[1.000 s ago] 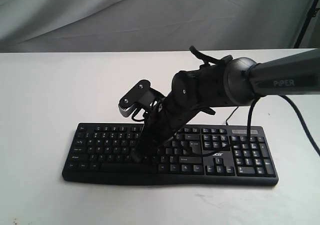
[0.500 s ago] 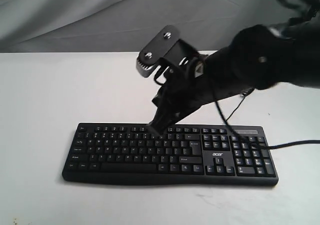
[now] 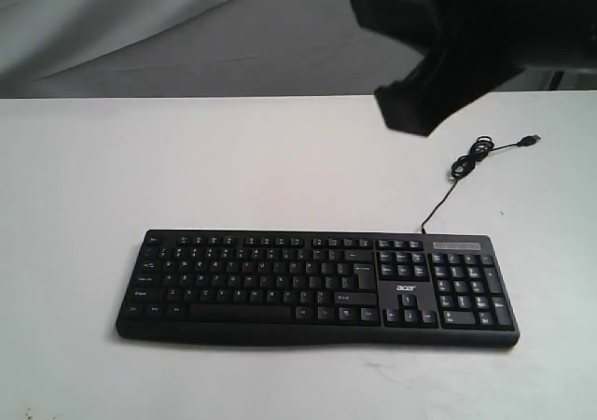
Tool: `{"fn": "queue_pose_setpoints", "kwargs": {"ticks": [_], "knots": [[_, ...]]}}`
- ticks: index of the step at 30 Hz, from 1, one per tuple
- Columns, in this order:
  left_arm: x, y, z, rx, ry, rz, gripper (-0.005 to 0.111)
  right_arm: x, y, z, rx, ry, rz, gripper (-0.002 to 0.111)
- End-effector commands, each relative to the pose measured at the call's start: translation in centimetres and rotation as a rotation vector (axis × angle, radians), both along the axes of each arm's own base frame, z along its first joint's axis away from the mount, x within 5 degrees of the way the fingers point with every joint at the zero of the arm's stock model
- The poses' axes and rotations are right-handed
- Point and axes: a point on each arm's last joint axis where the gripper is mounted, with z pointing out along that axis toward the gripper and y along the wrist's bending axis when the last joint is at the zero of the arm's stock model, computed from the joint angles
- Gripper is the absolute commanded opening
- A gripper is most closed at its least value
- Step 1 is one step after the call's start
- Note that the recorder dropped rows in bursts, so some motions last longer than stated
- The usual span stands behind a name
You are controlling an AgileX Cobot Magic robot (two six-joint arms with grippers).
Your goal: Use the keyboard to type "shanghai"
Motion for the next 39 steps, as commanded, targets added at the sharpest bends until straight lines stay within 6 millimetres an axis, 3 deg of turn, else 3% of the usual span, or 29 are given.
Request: {"fn": "queue_pose_setpoints", "kwargs": {"ticks": [1, 4, 7, 11, 16, 21, 23, 26, 31, 39], "knots": [[0.0, 0.0, 0.0, -0.002, -0.007, -0.006, 0.0, -0.5, -2.0, 1.9, 0.101, -0.07, -0.059, 0.0], [0.0, 0.0, 0.0, -0.002, -0.007, -0.006, 0.0, -0.1, -4.8, 2.1, 0.188, -0.023, -0.183, 0.0], [0.0, 0.0, 0.0, -0.002, -0.007, -0.006, 0.0, -0.1, -8.5, 0.8, 0.277, 0.026, -0.364, 0.0], [0.0, 0.0, 0.0, -0.002, -0.007, -0.006, 0.0, -2.0, -13.6, -2.9, 0.327, 0.003, -0.622, 0.0], [0.0, 0.0, 0.0, -0.002, -0.007, -0.006, 0.0, -5.8, -16.9, -8.4, 0.37, -0.102, -0.834, 0.0], [0.0, 0.0, 0.0, -0.002, -0.007, -0.006, 0.0, -8.6, -17.6, -14.8, 0.402, -0.092, -0.917, 0.0], [0.0, 0.0, 0.0, -0.002, -0.007, -0.006, 0.0, -9.0, -17.5, -15.6, 0.535, -0.05, -0.916, 0.0], [0.0, 0.0, 0.0, -0.002, -0.007, -0.006, 0.0, -9.5, -17.6, -15.2, 0.737, -0.026, -0.912, 0.0], [0.0, 0.0, 0.0, -0.002, -0.007, -0.006, 0.0, -9.9, -17.6, -15.1, 0.825, -0.006, -0.904, 0.0], [0.0, 0.0, 0.0, -0.002, -0.007, -0.006, 0.0, -10.1, -17.5, -16.7, 0.535, 0.042, -0.942, 0.0]]}}
